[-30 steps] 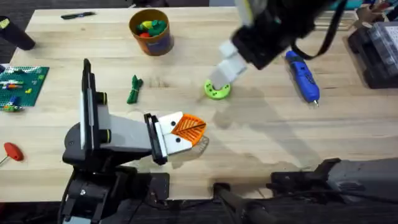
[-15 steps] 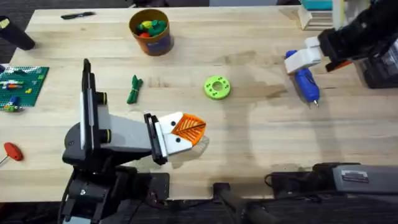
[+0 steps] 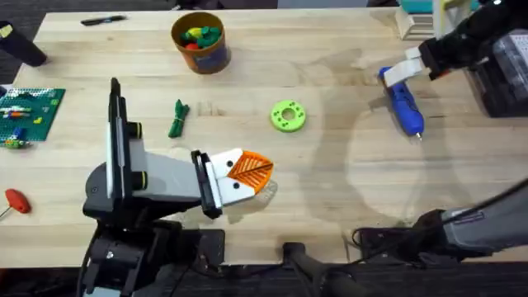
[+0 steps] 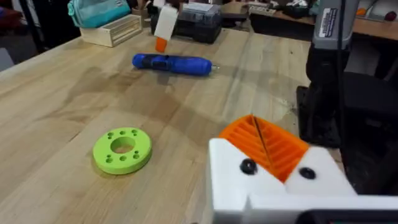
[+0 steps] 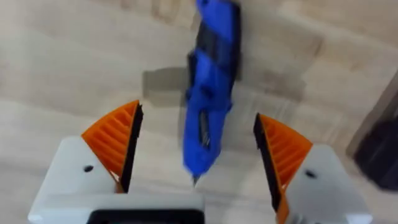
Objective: Pick up the gripper from the table and insert it into the empty holder that is missing its gripper. Then pick up a screw, insert it into the mounting hole, and use the screwdriver to tighten it. Finally, clean up the table by picking up the vegetable and placing it into the bucket.
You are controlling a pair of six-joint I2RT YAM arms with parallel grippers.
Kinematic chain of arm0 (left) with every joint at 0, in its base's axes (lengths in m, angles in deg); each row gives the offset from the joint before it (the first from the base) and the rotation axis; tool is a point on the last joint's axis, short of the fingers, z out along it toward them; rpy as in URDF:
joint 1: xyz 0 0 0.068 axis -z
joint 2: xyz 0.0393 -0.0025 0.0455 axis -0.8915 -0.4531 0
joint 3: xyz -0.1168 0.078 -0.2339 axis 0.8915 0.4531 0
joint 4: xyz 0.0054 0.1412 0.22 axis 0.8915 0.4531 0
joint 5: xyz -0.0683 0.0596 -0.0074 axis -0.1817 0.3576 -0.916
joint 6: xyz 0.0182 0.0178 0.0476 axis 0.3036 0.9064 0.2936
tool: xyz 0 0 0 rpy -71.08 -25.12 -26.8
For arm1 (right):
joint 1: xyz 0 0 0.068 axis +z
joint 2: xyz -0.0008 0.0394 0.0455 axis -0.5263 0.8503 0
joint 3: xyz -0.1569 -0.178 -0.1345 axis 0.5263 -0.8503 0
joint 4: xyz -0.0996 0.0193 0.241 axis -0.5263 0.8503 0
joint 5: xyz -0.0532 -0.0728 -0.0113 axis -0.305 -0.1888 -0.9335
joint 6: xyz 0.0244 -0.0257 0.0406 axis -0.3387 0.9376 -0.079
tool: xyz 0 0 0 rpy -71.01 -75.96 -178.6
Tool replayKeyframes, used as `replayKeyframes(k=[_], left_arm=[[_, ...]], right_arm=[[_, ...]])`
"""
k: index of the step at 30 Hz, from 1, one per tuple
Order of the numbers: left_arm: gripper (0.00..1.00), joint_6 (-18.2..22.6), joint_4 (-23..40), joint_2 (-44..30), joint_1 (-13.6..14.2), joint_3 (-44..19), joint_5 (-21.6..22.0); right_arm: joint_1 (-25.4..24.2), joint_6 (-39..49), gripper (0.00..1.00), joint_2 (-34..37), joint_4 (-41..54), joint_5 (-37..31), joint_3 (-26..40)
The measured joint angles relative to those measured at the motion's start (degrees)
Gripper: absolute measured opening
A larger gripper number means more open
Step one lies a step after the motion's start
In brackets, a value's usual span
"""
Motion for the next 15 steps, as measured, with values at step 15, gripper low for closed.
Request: replayKeyframes(k=[15], left_arm=[[0.016,0.0,0.0,0.0,0.0,0.0,0.0]], right_arm=[[0.0,4.2,0.994,12.7,-7.1,0.0,0.0]])
